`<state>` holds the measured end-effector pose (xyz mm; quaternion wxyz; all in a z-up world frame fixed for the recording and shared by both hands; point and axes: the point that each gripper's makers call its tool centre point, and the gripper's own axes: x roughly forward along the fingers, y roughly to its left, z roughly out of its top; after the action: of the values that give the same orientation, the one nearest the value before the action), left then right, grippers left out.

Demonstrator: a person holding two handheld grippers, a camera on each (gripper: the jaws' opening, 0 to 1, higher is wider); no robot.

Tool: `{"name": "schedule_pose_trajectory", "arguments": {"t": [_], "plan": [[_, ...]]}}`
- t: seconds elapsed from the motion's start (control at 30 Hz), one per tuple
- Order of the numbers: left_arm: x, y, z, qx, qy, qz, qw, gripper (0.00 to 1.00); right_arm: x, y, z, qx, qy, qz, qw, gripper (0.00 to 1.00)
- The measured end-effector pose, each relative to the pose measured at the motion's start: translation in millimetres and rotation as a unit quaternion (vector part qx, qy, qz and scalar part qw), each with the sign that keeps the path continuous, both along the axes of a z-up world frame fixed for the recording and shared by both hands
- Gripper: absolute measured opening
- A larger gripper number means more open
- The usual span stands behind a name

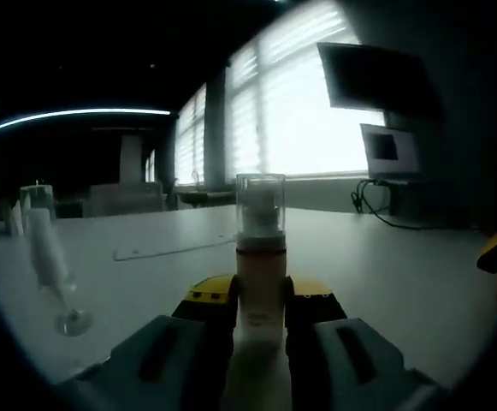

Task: Clamp pump bottle remove cover press pump head put on cover

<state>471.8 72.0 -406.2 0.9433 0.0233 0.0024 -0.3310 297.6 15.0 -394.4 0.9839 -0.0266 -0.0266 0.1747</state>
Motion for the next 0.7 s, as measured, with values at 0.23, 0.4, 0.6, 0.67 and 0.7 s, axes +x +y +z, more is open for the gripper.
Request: {"name": "schedule_pose_trajectory", "arguments": {"t": [0.23,0.4,0.6,0.67,0.7], "plan": [[-3.4,-1,2.2,-0.004,-0.004,-0.009,0.9999,0.21,0,0,-0.1,0.002,0.001,0.000,1.0000,0.24],[-4.8,-1,2.8,-0.004,-0.004,-0.013,0.9999,0.24,0,0,-0.5,0.000,0.001,0.000,1.0000,0.24],[-2.5,3,8.8,-0.033,0.010,-0.014,0.9993,0.25,1,0,-0.7,0.001,0.003,0.000,1.0000,0.24],[-5.3,4,9.9,-0.028,0.005,-0.017,0.9995,0.26,1,0,-0.9,0.001,0.004,0.000,1.0000,0.24],[-6.2,5,11.8,-0.030,0.003,-0.016,0.9994,0.27,1,0,-0.7,0.002,0.003,0.000,1.0000,0.24]]}}
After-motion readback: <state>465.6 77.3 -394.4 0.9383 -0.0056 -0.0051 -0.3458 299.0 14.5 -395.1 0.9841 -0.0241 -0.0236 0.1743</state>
